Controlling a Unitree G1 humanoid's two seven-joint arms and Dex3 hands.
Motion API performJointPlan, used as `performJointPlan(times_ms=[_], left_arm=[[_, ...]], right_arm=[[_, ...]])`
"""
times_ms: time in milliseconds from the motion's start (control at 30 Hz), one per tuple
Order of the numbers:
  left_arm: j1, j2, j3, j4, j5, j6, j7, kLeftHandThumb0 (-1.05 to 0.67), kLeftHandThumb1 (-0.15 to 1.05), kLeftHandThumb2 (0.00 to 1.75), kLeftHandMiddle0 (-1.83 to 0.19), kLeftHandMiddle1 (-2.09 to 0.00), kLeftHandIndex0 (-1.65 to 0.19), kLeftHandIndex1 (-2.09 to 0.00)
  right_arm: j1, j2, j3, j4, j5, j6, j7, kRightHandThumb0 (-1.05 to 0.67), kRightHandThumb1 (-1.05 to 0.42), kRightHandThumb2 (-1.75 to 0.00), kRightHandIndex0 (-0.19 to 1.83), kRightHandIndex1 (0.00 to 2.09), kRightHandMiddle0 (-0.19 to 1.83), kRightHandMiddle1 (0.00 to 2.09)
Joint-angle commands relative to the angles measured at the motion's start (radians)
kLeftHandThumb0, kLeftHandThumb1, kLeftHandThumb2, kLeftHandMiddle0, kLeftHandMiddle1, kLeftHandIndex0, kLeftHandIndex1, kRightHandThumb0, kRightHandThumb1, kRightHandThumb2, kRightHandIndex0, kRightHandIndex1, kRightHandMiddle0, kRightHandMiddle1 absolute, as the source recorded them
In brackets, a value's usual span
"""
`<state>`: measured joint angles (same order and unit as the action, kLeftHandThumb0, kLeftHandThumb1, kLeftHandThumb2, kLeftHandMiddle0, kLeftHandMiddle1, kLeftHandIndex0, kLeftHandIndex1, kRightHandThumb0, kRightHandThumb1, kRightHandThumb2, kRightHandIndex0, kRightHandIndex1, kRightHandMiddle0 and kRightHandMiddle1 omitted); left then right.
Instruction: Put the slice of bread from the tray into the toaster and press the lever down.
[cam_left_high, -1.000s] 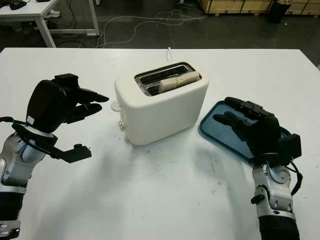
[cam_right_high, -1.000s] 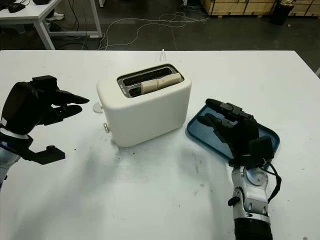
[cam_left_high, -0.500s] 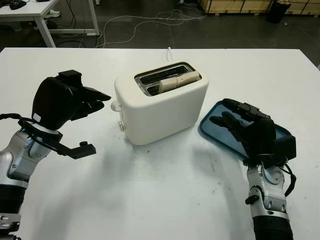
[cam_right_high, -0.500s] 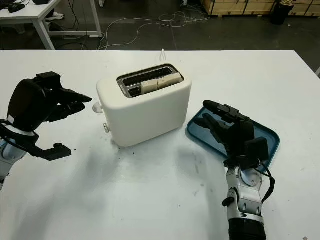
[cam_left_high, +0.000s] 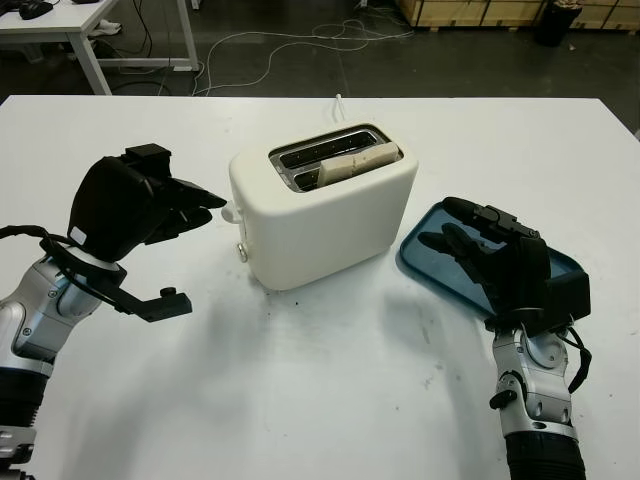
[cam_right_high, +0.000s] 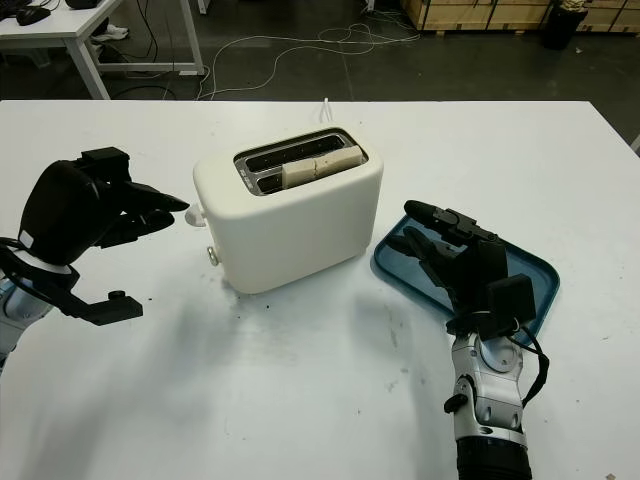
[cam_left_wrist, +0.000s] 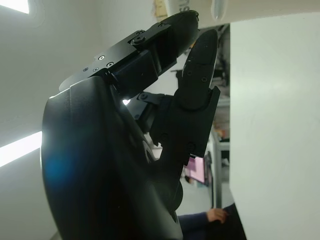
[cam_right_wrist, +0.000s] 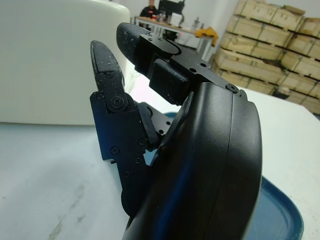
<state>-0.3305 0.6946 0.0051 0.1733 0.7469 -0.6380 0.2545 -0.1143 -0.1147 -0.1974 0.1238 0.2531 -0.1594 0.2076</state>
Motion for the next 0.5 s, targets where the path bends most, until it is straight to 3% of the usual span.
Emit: performJointPlan(times_ms=[0,467], left_arm=[[-0.024,0.025,-0.016,-0.008,-0.006,-0.009,-0.021,-0.37,0.82,0.00,-0.70,-1.75,-1.25,-0.01],[-0.092,0.069,-0.063,0.016,-0.011,-0.028,-0.108,-0.39,0.80,0.00,-0.73,-1.74,-1.27,-0.01]], right_arm=[[-0.011,0.002,0.000,-0.007,-0.003,-0.024,-0.001,-0.43,-0.90,0.00,1.32,0.03,1.14,0.00],[-0.008,-0.005,0.007,-0.012,-0.004,-0.018,0.009,-0.43,-0.92,0.00,1.31,0.01,1.13,0.00]])
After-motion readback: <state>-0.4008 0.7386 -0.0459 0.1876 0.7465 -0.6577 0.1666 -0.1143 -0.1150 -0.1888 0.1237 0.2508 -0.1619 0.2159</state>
